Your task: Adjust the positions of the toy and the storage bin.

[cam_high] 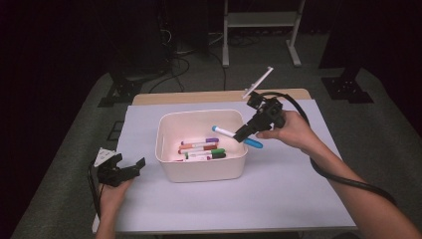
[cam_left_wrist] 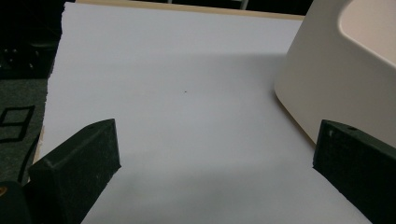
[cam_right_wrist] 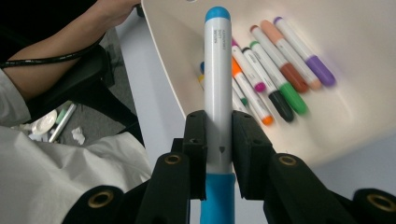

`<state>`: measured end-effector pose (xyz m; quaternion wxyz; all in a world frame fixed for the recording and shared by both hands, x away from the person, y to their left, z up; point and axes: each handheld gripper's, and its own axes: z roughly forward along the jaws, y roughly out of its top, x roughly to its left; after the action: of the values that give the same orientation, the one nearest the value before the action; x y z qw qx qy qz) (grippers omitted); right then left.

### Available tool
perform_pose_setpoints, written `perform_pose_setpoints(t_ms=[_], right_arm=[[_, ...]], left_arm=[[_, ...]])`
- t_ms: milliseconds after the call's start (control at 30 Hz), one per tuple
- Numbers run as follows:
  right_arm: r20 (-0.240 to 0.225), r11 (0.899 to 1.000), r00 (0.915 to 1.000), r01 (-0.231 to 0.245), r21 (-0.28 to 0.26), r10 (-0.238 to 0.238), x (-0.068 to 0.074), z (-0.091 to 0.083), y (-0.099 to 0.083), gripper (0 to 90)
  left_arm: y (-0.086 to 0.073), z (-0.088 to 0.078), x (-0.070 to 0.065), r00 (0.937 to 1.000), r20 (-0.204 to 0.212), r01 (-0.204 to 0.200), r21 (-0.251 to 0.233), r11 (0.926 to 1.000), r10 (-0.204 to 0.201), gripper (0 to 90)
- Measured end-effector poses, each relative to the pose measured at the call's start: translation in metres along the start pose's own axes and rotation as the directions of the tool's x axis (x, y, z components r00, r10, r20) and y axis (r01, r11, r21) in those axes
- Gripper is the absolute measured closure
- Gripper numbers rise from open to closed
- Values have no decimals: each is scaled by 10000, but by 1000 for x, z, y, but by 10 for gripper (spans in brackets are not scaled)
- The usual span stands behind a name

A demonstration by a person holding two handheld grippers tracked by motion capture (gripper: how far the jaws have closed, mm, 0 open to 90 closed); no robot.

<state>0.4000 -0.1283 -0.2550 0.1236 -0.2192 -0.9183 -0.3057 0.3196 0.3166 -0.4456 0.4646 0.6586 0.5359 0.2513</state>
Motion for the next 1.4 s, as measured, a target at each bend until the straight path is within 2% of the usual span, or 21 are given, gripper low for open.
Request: perform_pose_setpoints(t_ms=[167,300,367,500,733,1100,1167,1233,1400], right_arm=[[-237,9972,9983,538,529,-526,1,22,27,754],[-529,9945,9960,762,712,-726,-2,41,45,754],[-522,9917,9954,856,964,-808,-4,50,52,752],[-559,9869,9940,1000,1269,-936,-6,70,61,752],[-761,9783,9930,1023,1802,-899,-13,96,65,752],[-938,9715,9926,958,2166,-770,-15,113,65,742],[-781,9705,9945,861,2250,-701,-15,116,64,615],[-627,9719,9956,814,2210,-692,-15,113,63,604],[-363,9847,9968,758,1570,-709,-14,87,51,573]], left_arm=[[0,1,1,10000,44,3,2,10000,-3,0],[0,1,1,10000,67,1,-26,10000,-1,0],[0,1,2,10000,52,54,-34,10000,-54,0],[0,0,2,10000,59,80,-87,9999,-80,0],[0,0,2,10000,73,50,-81,10000,-49,0],[0,0,2,10000,67,43,-86,10000,-43,0],[0,1,2,10000,72,31,-79,10000,-31,0],[0,1,3,10000,64,46,-75,10000,-45,0],[0,2,3,10000,76,51,-52,10000,-51,0]])
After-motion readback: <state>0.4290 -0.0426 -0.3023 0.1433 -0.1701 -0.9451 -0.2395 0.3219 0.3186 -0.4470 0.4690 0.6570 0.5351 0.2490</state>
